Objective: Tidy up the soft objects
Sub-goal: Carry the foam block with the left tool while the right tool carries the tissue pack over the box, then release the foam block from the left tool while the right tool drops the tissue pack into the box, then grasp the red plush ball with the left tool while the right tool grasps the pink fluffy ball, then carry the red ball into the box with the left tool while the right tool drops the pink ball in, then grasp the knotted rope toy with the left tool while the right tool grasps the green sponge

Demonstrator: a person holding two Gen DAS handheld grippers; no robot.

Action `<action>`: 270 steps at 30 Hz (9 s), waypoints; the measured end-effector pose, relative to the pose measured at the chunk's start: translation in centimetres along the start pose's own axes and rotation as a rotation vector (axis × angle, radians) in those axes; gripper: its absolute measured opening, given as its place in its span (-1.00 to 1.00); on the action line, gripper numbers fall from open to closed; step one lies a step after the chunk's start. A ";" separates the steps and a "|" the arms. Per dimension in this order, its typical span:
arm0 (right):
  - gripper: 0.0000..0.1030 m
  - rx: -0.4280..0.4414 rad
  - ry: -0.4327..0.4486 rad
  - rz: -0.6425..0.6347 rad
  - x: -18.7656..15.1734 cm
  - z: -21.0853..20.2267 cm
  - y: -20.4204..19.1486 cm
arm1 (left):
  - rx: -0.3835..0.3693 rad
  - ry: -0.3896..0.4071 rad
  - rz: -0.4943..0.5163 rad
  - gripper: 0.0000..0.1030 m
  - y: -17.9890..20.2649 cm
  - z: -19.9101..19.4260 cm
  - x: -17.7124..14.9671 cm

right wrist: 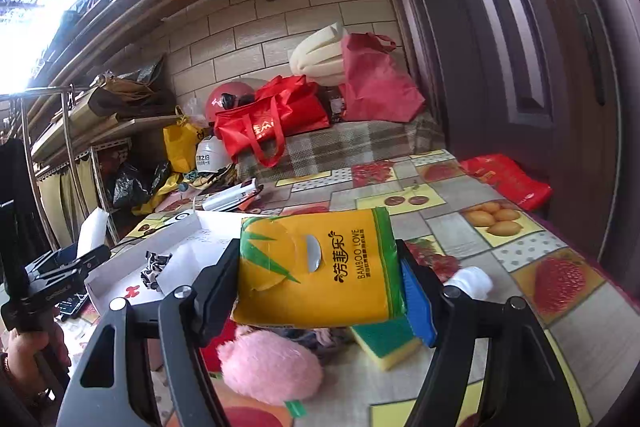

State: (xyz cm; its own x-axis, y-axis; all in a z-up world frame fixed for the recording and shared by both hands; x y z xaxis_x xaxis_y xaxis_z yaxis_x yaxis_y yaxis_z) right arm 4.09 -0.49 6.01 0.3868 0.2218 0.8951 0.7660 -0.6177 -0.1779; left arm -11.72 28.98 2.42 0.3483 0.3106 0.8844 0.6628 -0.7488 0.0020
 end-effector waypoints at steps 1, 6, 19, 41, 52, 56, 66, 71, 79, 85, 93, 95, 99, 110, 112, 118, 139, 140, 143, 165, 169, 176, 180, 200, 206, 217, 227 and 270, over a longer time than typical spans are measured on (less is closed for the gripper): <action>0.40 0.002 -0.001 -0.007 -0.1 0.3 -0.5 | 0.006 -0.004 -0.012 0.41 -0.6 0.2 0.0; 0.40 0.048 -0.030 -0.038 -0.5 2.0 -3.4 | 0.027 -0.012 -0.007 0.41 -1.0 1.0 0.1; 0.39 0.159 -0.107 -0.229 -1.6 6.1 -11.9 | 0.014 -0.074 -0.018 0.41 -1.5 3.6 0.5; 0.39 0.121 -0.301 -0.261 -1.8 15.3 -16.7 | 0.035 -0.150 -0.077 0.41 -3.6 7.1 1.1; 0.41 0.110 -0.284 -0.232 -1.1 15.3 -16.1 | 0.024 -0.207 -0.054 0.41 -3.1 8.8 1.1; 0.41 0.107 -0.279 -0.234 -1.0 15.4 -16.3 | 0.037 -0.188 -0.030 0.41 -2.7 8.7 1.2; 0.42 0.106 -0.281 -0.234 -1.1 15.4 -16.5 | 0.045 -0.177 -0.016 0.41 -2.6 8.3 1.1; 0.58 0.106 -0.282 -0.231 -1.1 15.4 -16.5 | 0.047 -0.178 -0.025 0.43 -2.8 8.2 1.1; 1.00 0.095 -0.229 -0.195 -0.5 14.6 -15.8 | 0.132 -0.098 -0.074 0.99 -4.4 6.3 1.5; 1.00 0.091 -0.177 -0.204 0.0 13.8 -15.8 | 0.133 -0.066 -0.073 0.99 -4.5 5.6 1.7; 1.00 0.122 -0.055 -0.186 0.3 9.9 -14.8 | 0.057 0.014 -0.066 0.99 -3.4 3.1 1.9; 1.00 0.137 -0.058 -0.166 0.1 8.9 -13.9 | 0.008 0.009 -0.050 0.99 -2.2 2.6 1.6; 1.00 0.178 0.009 -0.019 0.9 5.8 -9.2 | -0.108 -0.001 0.018 0.99 1.5 1.7 1.3; 1.00 0.082 -0.152 0.107 -0.5 3.9 3.1 | -0.376 -0.117 0.292 0.99 13.9 -0.9 -2.0; 1.00 0.155 -0.234 0.076 -1.5 4.1 2.5 | -0.378 -0.117 0.331 0.99 14.8 -1.2 -2.3; 0.99 0.199 -0.407 -0.148 -4.8 5.2 -2.3 | -0.378 -0.143 0.326 0.99 14.7 -0.7 -2.5; 0.19 0.121 -0.513 0.010 -6.9 3.4 6.1 | -0.395 -0.285 0.474 0.98 20.5 1.9 -4.6; 0.19 0.132 -0.518 0.036 -7.0 3.4 6.5 | -0.380 -0.297 0.474 0.98 20.8 2.3 -4.6; 0.19 0.152 -0.529 0.054 -7.0 3.5 6.6 | -0.357 -0.359 0.498 0.98 21.9 3.5 -5.4; 0.19 0.174 -0.537 0.074 -6.7 4.0 6.5 | -0.425 -0.470 0.505 0.24 24.6 2.8 -7.6; 0.19 0.169 -0.532 0.060 -6.7 3.9 6.3 | -0.437 -0.465 0.503 0.17 24.5 2.7 -7.7; 0.19 0.195 -0.480 0.064 -6.1 3.3 5.3 | -0.436 -0.324 0.469 0.16 23.7 0.7 -6.0; 0.19 0.167 -0.301 0.039 -3.8 1.4 4.0 | -0.439 -0.100 0.341 0.17 20.4 -2.7 -3.2; 0.19 0.087 -0.192 -0.074 -2.0 4.0 -2.0 | -0.094 -0.012 0.011 0.17 1.5 0.1 -0.2; 0.19 0.107 -0.187 -0.127 -2.0 5.5 -4.9 | -0.022 -0.017 -0.047 0.17 -2.1 1.7 0.2; 0.18 0.203 -0.160 -0.338 -2.3 7.8 -14.1 | 0.044 -0.036 -0.094 0.18 -4.7 4.6 1.4; 0.19 0.145 -0.248 -0.298 -0.4 15.0 -14.6 | -0.005 -0.144 -0.250 0.17 -7.5 7.2 0.9; 1.00 0.135 -0.036 -0.278 1.9 12.8 -15.3 | 0.130 0.000 -0.169 1.00 -6.3 4.7 1.8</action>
State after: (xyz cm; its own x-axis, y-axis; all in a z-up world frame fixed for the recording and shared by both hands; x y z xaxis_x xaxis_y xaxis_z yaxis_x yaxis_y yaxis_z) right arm -0.29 19.02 5.24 0.1689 0.3965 0.9023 0.9055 -0.4239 0.0168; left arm -12.15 37.00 1.79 0.2244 0.4255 0.8767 0.7917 -0.6042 0.0905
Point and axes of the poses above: each gripper's, at about its wrist camera, not at the fingertips, and z roughly the way its jaws point, y to its right, x to its top, the point moved 10 cm from there along z, roughly the way its jaws point, and after that the axes turned 12 degrees about -y, right-handed, at the moved point
